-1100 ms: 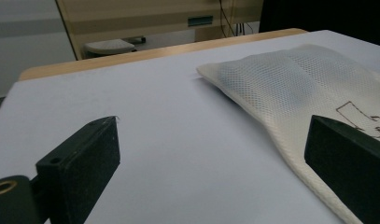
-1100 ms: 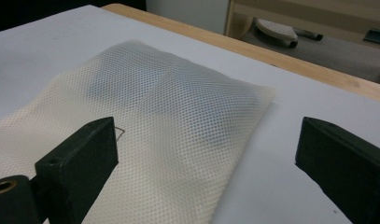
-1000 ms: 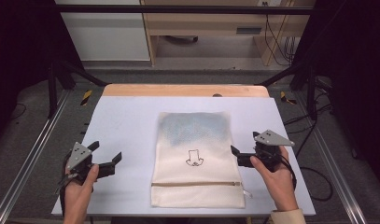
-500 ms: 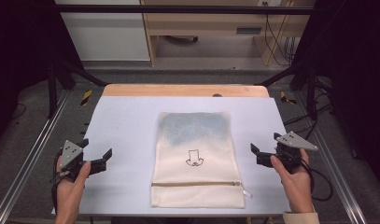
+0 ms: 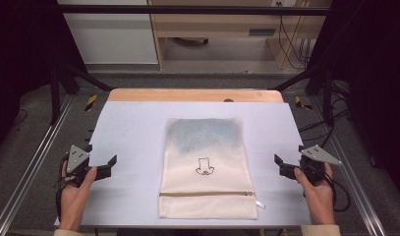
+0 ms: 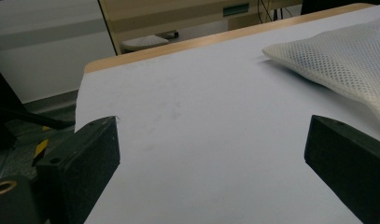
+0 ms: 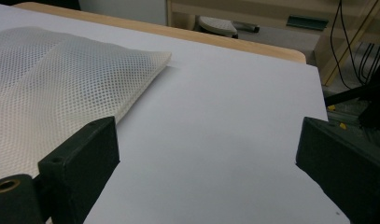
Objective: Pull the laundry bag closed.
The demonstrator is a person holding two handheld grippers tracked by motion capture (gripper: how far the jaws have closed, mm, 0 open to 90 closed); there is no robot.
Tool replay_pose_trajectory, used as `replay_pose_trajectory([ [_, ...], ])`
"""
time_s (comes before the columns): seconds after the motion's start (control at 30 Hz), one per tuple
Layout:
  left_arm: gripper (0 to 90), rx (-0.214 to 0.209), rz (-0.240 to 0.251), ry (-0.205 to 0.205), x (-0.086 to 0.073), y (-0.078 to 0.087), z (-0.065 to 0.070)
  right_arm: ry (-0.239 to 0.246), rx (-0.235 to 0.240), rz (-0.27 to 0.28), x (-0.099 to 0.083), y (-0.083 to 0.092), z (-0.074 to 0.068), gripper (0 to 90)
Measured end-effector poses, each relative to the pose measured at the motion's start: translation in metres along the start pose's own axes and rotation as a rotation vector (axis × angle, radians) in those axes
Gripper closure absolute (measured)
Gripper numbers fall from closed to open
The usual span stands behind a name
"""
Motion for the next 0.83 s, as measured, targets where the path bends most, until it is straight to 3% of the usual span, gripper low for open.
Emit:
replay_pose_trajectory([
  [0.37, 3.3, -0.018, -0.021, 0.003, -0.011, -0.012, 0.001, -0.009, -0.009, -0.017, -0.019, -0.006, 0.008, 7.2],
  [0.47, 3.3, -0.032, -0.036, -0.022, -0.014, -0.017, 0.006, -0.008, -0.007, -0.027, -0.025, -0.009, 0.008, 7.2],
  [0.53, 3.3, -0.062, -0.036, 0.027, -0.017, -0.02, 0.009, -0.016, -0.003, -0.031, -0.028, -0.01, 0.008, 7.3],
  [0.57, 3.2, -0.066, -0.043, 0.029, -0.019, -0.021, 0.009, -0.012, -0.008, -0.032, -0.03, -0.01, 0.009, 7.2],
  [0.63, 3.2, -0.061, -0.057, 0.001, -0.021, -0.023, 0.01, -0.008, -0.01, -0.036, -0.033, -0.011, 0.009, 7.2],
  [0.83, 3.3, -0.061, -0.07, 0.003, -0.022, -0.024, 0.011, -0.021, -0.018, -0.063, -0.044, -0.014, 0.013, 7.1],
])
Point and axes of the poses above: each handheld gripper's, and its own axes: y roughly backward along the jaws, x roughly out of its top, z roughly to its right, the point moved 6 cm from there along -y, roughly forward along the jaws, and after that the axes turned 8 degrees about x, right-handed, at the moved point
